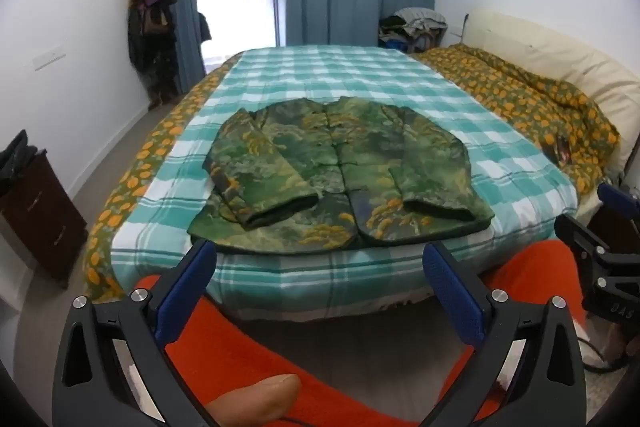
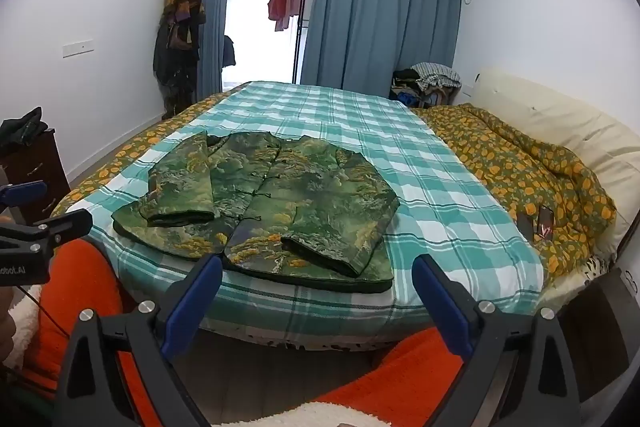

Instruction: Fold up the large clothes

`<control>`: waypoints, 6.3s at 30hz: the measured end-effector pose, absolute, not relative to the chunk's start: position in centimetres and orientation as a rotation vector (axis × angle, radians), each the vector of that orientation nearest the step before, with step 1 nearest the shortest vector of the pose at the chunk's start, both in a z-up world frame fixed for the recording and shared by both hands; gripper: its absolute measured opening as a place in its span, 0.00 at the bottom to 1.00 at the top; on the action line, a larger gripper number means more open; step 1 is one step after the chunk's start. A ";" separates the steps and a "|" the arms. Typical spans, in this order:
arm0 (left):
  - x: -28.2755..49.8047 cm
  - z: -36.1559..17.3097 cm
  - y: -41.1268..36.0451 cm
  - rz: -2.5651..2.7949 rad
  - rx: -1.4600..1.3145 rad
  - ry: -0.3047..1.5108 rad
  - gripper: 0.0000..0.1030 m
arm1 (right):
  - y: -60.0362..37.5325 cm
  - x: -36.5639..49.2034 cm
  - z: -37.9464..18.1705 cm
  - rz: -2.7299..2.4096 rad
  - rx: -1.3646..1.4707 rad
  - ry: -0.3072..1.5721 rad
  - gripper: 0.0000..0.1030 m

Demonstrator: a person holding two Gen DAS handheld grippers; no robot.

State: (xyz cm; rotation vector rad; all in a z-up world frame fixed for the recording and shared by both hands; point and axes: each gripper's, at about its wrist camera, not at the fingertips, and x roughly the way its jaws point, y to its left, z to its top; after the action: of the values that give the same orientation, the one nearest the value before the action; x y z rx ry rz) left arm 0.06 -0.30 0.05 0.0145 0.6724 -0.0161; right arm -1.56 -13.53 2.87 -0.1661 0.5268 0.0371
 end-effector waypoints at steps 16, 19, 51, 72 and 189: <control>-0.1 -0.6 -0.4 0.001 0.021 0.687 1.00 | -13.8 -1.5 2.7 0.042 -0.137 0.559 0.95; -0.1 -0.6 -0.4 -0.004 0.022 0.689 1.00 | -13.9 -1.3 2.5 0.043 -0.131 0.567 0.95; -0.2 -0.7 -0.8 -0.018 0.037 0.687 1.00 | -13.8 -1.1 2.1 0.050 -0.129 0.572 0.95; -0.4 -1.3 -1.1 -0.027 0.051 0.703 1.00 | -13.8 -1.3 1.6 0.050 -0.120 0.580 0.95; -0.5 -1.9 -1.4 -0.029 0.063 0.706 1.00 | -13.8 -1.0 0.7 0.058 -0.103 0.613 0.95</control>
State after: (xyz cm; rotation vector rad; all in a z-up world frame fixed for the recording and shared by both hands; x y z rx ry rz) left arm -0.55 -1.44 -1.93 0.0630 0.7063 -0.0290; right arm -0.99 -13.78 0.71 -0.1033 0.6126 0.0582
